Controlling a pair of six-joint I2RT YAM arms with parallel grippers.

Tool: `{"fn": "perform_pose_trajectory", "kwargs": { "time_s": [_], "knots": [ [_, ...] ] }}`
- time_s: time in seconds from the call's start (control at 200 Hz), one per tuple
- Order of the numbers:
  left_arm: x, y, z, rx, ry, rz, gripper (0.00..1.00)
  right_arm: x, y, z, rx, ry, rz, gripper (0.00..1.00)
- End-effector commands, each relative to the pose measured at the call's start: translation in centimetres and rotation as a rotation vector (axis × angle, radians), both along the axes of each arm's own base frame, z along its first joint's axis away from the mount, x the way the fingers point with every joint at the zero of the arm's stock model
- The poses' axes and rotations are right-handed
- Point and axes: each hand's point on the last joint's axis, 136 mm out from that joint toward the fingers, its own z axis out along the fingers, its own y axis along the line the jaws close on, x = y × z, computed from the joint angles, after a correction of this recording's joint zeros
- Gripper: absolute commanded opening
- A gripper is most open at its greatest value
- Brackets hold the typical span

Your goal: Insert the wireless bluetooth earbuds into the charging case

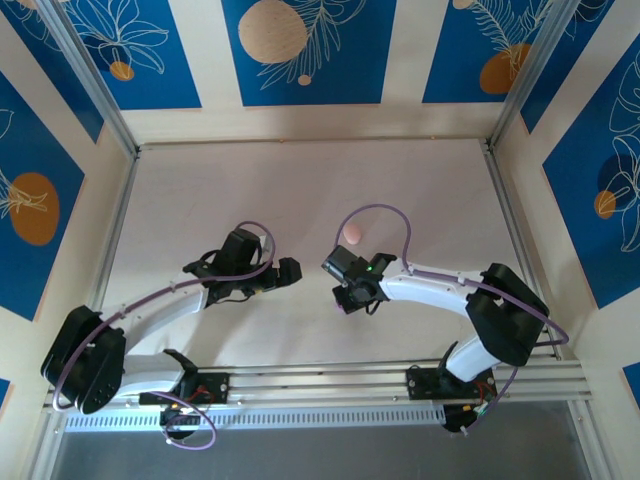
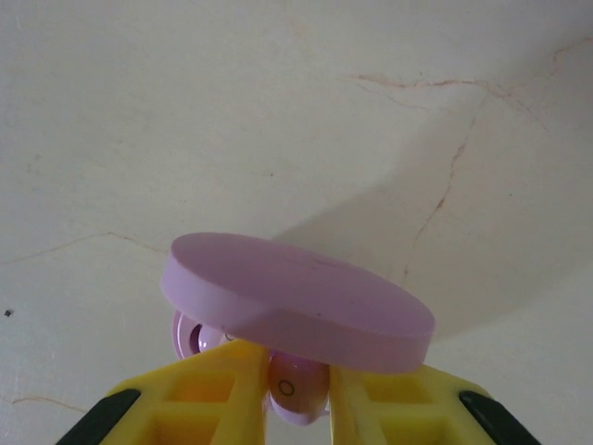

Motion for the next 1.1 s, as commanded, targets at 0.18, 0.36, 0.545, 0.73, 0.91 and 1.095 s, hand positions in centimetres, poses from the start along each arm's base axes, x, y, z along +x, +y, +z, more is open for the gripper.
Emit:
{"fn": "perform_pose_trajectory", "kwargs": {
  "time_s": [0.18, 0.36, 0.545, 0.73, 0.91, 1.095],
  "knots": [
    [0.2, 0.6, 0.5, 0.016, -0.018, 0.009, 1.0, 0.0, 0.0, -0.2, -0.017, -0.002, 0.001, 0.28],
    [0.2, 0.6, 0.7, 0.013, -0.021, 0.009, 1.0, 0.2, -0.2, 0.9, -0.01, -0.02, -0.003, 0.28],
    [0.2, 0.7, 0.7, 0.016, -0.02, 0.011, 1.0, 0.1, -0.5, 1.7, -0.006, -0.035, -0.01, 0.29],
    [0.2, 0.7, 0.8, 0.017, -0.022, 0.012, 1.0, 0.1, -0.6, 2.5, 0.008, -0.046, -0.015, 0.31],
    [0.2, 0.8, 1.0, 0.014, -0.03, 0.018, 1.0, 0.0, -1.0, 3.2, 0.027, -0.054, -0.033, 0.31],
    [0.0, 0.5, 1.3, 0.003, -0.04, 0.006, 1.0, -0.1, -1.8, 4.2, 0.088, -0.054, -0.072, 0.29]
  ]
}}
